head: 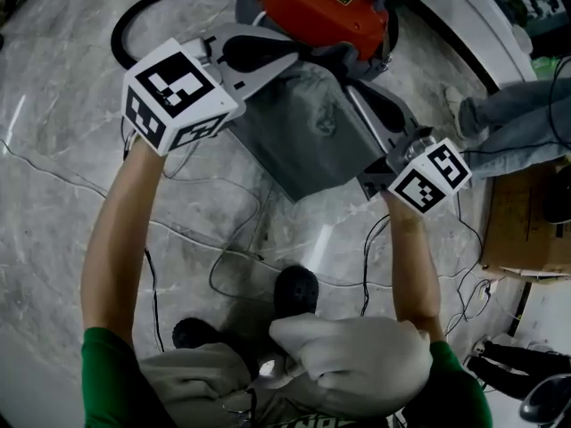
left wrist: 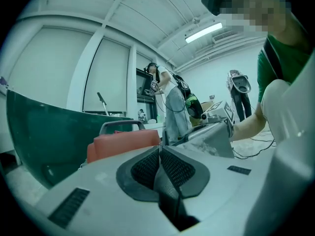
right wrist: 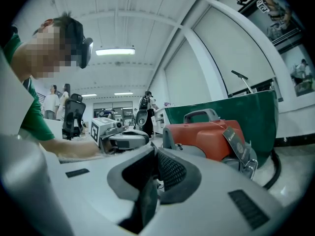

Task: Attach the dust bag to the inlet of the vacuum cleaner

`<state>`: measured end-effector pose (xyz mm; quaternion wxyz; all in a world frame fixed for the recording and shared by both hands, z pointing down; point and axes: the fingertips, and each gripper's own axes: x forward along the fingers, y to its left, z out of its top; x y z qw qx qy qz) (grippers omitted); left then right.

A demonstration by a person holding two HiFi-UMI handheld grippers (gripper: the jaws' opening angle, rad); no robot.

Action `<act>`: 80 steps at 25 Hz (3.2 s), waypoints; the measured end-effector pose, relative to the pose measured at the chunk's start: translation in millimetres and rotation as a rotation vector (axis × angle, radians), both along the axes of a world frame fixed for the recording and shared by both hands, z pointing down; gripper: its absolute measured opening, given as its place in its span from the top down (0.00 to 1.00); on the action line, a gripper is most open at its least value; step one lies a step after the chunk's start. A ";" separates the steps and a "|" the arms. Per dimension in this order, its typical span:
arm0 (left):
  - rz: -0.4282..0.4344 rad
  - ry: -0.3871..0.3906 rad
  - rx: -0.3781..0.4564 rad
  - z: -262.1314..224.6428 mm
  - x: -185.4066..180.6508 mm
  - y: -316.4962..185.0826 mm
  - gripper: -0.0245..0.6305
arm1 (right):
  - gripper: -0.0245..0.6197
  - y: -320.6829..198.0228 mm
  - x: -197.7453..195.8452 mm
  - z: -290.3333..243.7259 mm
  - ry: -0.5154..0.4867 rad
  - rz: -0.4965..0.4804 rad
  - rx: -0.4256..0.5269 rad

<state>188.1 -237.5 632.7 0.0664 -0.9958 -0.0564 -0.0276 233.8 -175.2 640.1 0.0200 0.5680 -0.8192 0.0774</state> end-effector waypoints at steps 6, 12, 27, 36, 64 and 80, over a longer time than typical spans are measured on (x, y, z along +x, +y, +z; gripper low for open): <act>0.009 0.008 0.004 -3.6 -3.1 2.4 0.93 | 0.92 10.1 11.0 -13.3 0.000 0.051 0.026; -0.050 0.073 -0.063 -12.9 -17.8 -5.7 0.95 | 0.92 11.5 17.5 -18.4 0.061 0.083 0.015; -0.198 -0.107 -0.216 -224.7 -81.6 -0.3 0.95 | 0.94 25.9 -27.7 -238.4 0.062 0.085 -0.248; -0.232 -0.130 -0.379 -409.1 -140.4 64.5 0.95 | 0.95 66.8 -103.6 -427.5 0.022 0.042 -0.334; -0.485 -0.025 -0.468 -677.4 -236.3 207.2 0.96 | 0.95 187.2 -198.1 -703.5 0.056 -0.068 -0.237; -0.675 0.040 -0.442 -701.5 -112.9 276.7 0.96 | 0.95 279.4 -48.6 -714.9 0.041 -0.116 -0.170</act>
